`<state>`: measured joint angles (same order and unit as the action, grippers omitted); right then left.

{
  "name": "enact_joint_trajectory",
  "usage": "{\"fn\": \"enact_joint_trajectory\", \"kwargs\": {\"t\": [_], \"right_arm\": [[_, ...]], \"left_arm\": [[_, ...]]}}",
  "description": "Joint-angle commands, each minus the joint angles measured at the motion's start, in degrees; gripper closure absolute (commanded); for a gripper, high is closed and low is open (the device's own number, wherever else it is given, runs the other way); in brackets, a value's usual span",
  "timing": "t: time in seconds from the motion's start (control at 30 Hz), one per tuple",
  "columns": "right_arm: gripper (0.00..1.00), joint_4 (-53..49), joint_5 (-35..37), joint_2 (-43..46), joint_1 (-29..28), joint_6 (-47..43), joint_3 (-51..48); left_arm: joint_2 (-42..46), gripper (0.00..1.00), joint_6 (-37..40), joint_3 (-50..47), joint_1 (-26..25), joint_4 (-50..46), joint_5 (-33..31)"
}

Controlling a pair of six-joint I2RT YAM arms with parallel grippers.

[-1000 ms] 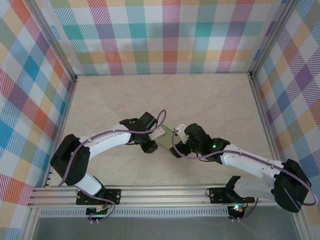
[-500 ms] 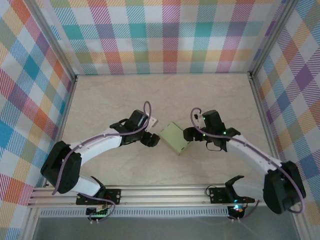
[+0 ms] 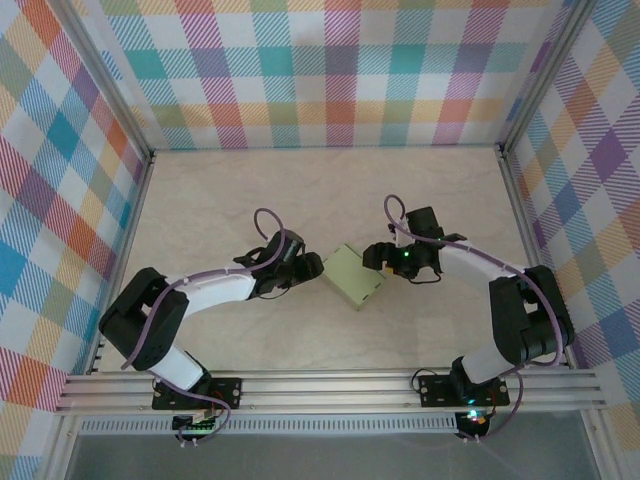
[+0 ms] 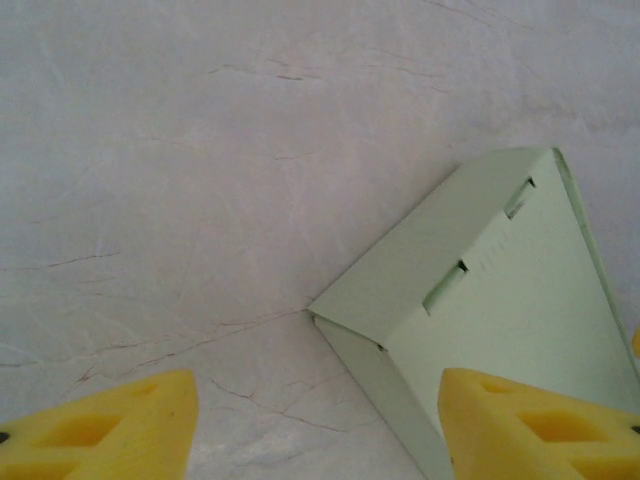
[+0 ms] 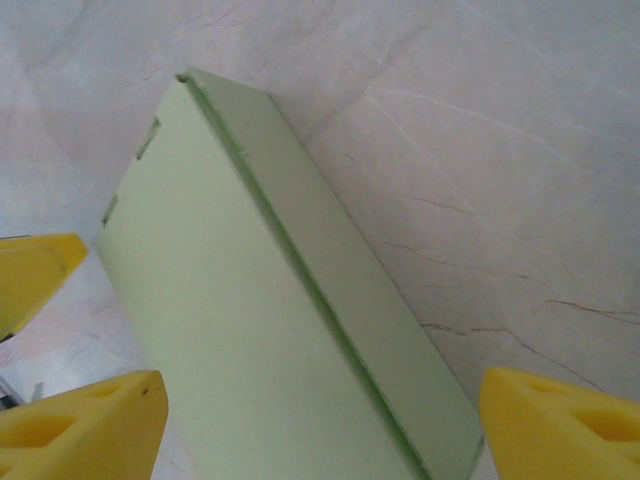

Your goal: Fold the paper box

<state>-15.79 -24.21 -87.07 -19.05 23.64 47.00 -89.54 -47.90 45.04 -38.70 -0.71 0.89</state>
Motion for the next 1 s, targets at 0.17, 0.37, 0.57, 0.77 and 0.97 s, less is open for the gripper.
{"fn": "enact_joint_trajectory", "kwargs": {"t": [0.17, 0.37, 0.57, 0.77, 0.97], "right_arm": [[0.21, 5.17, -6.71, -1.34, 0.77, 3.58, -2.42], [0.29, 8.93, -8.95, -2.14, -0.05, 0.97, -3.34], [0.34, 9.62, -6.46, -4.39, -0.46, 0.28, -0.58], [0.40, 12.53, -6.80, -9.73, -0.41, 2.70, 2.79], [0.42, 12.01, -8.95, -14.04, -1.57, 1.44, 8.02]], "left_arm": [[-5.80, 0.39, -8.28, 1.87, 0.99, 8.97, 6.91], [-12.23, 0.50, -9.98, 6.92, 0.99, 11.43, 12.38], [-15.54, 0.51, -7.80, 12.34, 1.18, 7.51, 11.86], [-19.26, 0.52, -7.52, 15.37, 1.61, 7.50, 13.90], [-22.22, 0.54, -6.53, 19.43, 2.13, 5.94, 15.45]]}}
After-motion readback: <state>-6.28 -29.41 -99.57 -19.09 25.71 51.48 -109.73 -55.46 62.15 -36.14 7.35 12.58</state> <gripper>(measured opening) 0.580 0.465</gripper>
